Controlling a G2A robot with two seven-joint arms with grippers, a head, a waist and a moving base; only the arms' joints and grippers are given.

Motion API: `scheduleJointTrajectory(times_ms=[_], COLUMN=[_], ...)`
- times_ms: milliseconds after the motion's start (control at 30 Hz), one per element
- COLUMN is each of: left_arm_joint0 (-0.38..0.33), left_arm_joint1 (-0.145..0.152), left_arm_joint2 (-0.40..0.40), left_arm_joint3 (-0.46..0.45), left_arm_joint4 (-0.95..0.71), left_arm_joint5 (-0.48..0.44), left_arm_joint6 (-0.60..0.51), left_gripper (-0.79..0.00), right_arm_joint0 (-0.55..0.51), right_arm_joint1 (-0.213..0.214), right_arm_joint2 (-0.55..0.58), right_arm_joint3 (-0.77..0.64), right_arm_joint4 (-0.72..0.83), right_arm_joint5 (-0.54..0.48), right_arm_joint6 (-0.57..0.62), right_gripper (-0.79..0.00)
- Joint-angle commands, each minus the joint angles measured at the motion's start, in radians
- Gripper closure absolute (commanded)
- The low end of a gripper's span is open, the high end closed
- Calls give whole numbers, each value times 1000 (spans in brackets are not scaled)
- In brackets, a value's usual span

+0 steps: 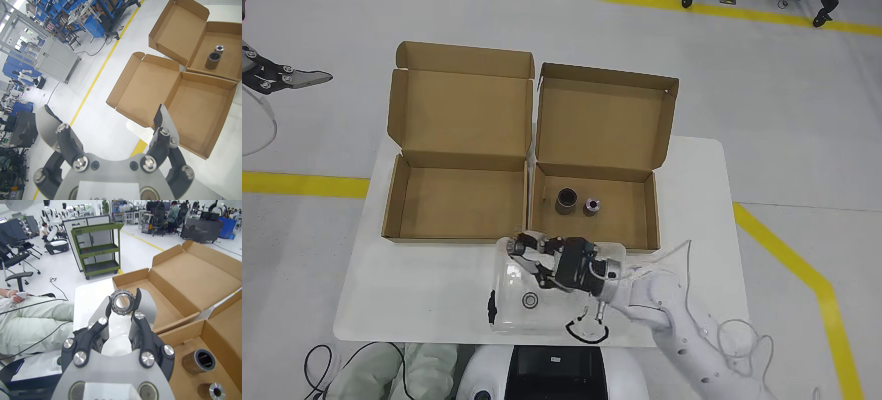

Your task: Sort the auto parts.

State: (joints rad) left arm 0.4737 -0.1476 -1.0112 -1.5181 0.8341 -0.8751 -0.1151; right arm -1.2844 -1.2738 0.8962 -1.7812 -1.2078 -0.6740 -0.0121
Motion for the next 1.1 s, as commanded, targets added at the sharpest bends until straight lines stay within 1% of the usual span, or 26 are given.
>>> scheduleJointTrajectory(times_ms=[0, 133, 233, 633, 733, 900, 1067], left_arm_joint0=[0, 0, 0, 0, 0, 0, 0], left_arm_joint1=[0, 0, 0, 0, 0, 0, 0], left_arm_joint2=[0, 0, 0, 0, 0, 0, 0], left_arm_joint3=[0, 0, 0, 0, 0, 0, 0], left_arm_joint4=[0, 0, 0, 0, 0, 0, 0], left_arm_joint5=[0, 0, 0, 0, 0, 0, 0], left_arm_joint6=[0, 0, 0, 0, 0, 0, 0], left_gripper=[-785, -785, -785, -785, -785, -785, -785], right_arm_joint0=[20, 57, 72, 155, 167, 190, 226], right_arm_joint1=[-2, -7, -11, -29, -33, -38, -47], right_arm_joint2=[1, -1, 2, 3, 10, 17, 8], right_arm_joint3=[-17, -55, -99, -216, -245, -279, -306], right_arm_joint4=[9, 37, 29, 44, 42, 40, 38], right_arm_joint5=[-6, -3, 59, 128, 160, 181, 201], right_arm_joint6=[-1, -2, 16, 7, -1, -25, -3], right_gripper=[0, 0, 0, 0, 0, 0, 0])
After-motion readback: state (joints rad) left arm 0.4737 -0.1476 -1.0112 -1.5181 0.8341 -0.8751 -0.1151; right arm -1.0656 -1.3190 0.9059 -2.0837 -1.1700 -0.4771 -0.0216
